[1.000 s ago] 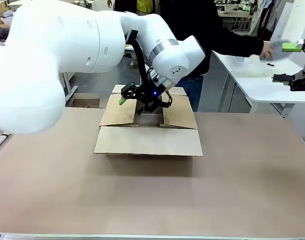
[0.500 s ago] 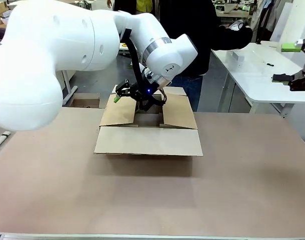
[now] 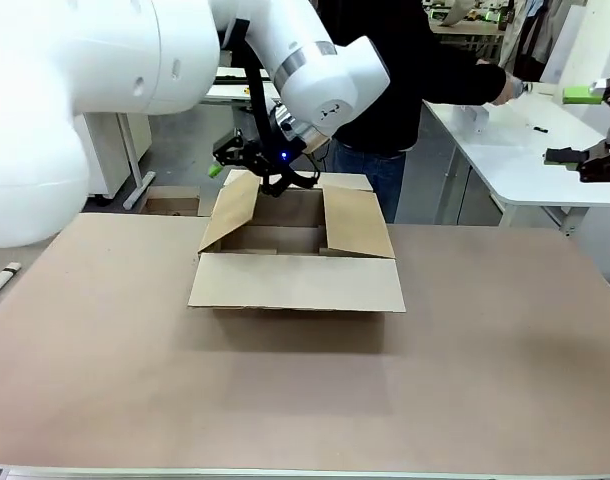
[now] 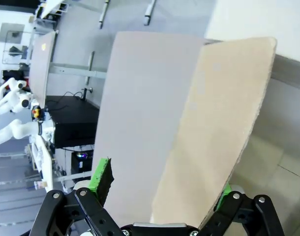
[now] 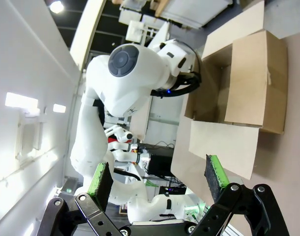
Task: Pack the gift set into the box.
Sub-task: Place both hands on the side flaps of the Package Box and spread them outward.
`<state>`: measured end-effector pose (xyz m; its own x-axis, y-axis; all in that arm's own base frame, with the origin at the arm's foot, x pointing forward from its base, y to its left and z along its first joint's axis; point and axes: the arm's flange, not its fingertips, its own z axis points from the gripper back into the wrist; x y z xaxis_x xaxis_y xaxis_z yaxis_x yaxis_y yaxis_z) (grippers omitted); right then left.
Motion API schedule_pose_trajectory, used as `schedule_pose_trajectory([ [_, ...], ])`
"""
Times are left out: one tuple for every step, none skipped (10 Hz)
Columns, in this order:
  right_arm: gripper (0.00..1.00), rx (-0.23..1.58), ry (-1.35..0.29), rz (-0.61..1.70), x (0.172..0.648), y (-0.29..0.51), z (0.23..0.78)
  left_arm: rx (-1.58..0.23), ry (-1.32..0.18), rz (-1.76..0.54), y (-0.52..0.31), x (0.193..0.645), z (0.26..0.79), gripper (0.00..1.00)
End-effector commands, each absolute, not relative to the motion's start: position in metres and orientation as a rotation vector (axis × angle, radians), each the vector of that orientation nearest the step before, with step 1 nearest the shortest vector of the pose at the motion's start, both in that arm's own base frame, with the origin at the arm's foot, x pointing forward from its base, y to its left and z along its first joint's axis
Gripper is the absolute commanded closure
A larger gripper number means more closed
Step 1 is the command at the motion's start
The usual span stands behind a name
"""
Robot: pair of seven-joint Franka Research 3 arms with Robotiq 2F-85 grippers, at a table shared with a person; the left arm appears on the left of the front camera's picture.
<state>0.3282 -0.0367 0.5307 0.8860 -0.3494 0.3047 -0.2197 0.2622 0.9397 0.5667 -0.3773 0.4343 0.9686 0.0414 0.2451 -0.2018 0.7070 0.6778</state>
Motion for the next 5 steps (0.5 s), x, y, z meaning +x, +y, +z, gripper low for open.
schedule_pose_trajectory([
  [0.00, 1.334, -0.539, -0.074, 0.332, -0.035, 0.531, 0.822, -0.238, 0.201, -0.353, 0.557, 0.442, 0.00],
  [0.00, 1.334, -0.539, -0.074, 0.332, -0.035, 0.531, 0.787, -0.217, 0.196, -0.338, 0.559, 0.446, 0.00],
  [0.00, 1.334, -0.539, -0.074, 0.332, -0.035, 0.531, 0.759, -0.208, 0.222, -0.322, 0.558, 0.450, 0.00],
  [0.00, 1.334, -0.539, -0.074, 0.332, -0.035, 0.531, 0.731, -0.209, 0.257, -0.306, 0.556, 0.457, 0.00],
  [0.00, 1.334, -0.539, -0.074, 0.332, -0.035, 0.531, 0.701, -0.204, 0.282, -0.291, 0.553, 0.465, 0.00],
])
